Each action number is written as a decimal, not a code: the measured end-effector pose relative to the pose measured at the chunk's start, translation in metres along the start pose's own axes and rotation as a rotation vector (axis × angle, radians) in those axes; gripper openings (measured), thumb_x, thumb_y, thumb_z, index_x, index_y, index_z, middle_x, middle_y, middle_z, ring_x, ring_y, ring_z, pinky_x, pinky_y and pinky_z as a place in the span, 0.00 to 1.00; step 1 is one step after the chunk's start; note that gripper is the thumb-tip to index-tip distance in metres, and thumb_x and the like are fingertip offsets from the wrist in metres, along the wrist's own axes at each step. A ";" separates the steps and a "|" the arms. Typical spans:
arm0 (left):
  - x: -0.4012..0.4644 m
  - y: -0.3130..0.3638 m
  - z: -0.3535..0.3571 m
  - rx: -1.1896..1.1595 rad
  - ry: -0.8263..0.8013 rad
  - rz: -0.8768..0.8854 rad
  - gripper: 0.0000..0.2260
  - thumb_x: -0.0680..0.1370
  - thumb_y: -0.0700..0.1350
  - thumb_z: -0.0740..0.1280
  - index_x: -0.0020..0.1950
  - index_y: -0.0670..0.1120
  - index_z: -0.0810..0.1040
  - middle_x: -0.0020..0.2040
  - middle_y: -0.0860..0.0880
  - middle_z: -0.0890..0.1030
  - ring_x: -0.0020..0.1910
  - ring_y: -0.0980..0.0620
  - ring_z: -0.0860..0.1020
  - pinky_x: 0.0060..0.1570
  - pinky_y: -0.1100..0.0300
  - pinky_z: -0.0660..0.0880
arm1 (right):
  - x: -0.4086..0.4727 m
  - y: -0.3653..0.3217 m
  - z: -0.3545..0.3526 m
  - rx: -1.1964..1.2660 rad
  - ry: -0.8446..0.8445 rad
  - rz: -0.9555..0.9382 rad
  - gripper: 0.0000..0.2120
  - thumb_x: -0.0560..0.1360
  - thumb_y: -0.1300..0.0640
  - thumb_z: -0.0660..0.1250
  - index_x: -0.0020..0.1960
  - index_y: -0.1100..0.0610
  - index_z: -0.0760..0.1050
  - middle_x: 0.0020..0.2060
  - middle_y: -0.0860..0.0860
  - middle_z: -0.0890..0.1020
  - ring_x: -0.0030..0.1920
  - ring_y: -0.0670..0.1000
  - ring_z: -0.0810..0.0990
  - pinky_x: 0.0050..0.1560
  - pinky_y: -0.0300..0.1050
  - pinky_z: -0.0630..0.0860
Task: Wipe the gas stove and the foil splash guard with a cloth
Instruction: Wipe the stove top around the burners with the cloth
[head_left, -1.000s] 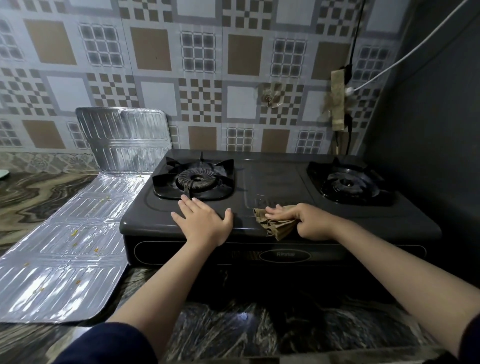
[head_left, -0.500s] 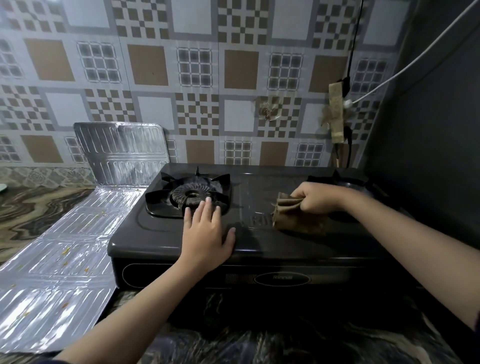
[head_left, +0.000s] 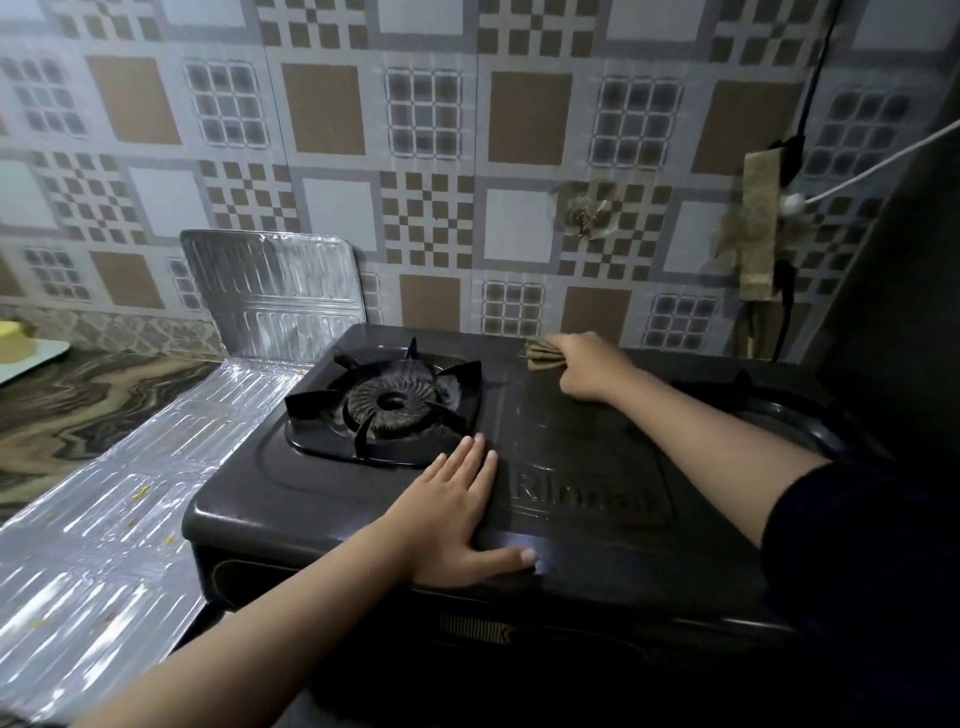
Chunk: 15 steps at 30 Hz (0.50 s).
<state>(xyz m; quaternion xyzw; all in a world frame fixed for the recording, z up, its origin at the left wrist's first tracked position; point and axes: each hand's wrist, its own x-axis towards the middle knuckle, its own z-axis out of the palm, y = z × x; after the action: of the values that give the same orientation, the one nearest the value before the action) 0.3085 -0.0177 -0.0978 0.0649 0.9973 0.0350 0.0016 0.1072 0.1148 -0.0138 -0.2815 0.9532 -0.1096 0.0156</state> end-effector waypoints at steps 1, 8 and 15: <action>0.001 0.000 0.000 0.001 -0.005 -0.001 0.60 0.58 0.81 0.36 0.78 0.41 0.40 0.78 0.42 0.37 0.76 0.49 0.35 0.75 0.55 0.38 | 0.008 0.002 0.008 -0.004 -0.090 -0.013 0.35 0.72 0.67 0.59 0.76 0.50 0.56 0.75 0.56 0.61 0.72 0.60 0.63 0.66 0.55 0.69; 0.003 -0.004 0.000 0.002 -0.008 -0.007 0.60 0.58 0.81 0.36 0.78 0.41 0.41 0.78 0.43 0.37 0.76 0.49 0.35 0.75 0.54 0.39 | 0.023 0.015 0.035 0.059 -0.277 -0.066 0.35 0.73 0.66 0.53 0.77 0.47 0.52 0.78 0.48 0.47 0.78 0.52 0.43 0.75 0.59 0.37; 0.004 -0.002 -0.001 -0.016 -0.010 -0.019 0.61 0.59 0.82 0.41 0.78 0.39 0.42 0.78 0.41 0.39 0.77 0.47 0.38 0.75 0.54 0.40 | -0.014 0.006 0.055 0.149 -0.211 -0.111 0.34 0.73 0.68 0.54 0.77 0.49 0.55 0.78 0.46 0.49 0.78 0.50 0.44 0.73 0.58 0.33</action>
<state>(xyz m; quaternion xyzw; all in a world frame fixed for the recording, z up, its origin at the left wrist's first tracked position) 0.3042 -0.0192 -0.0972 0.0554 0.9975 0.0426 0.0074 0.1204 0.1167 -0.0688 -0.3419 0.9183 -0.1505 0.1306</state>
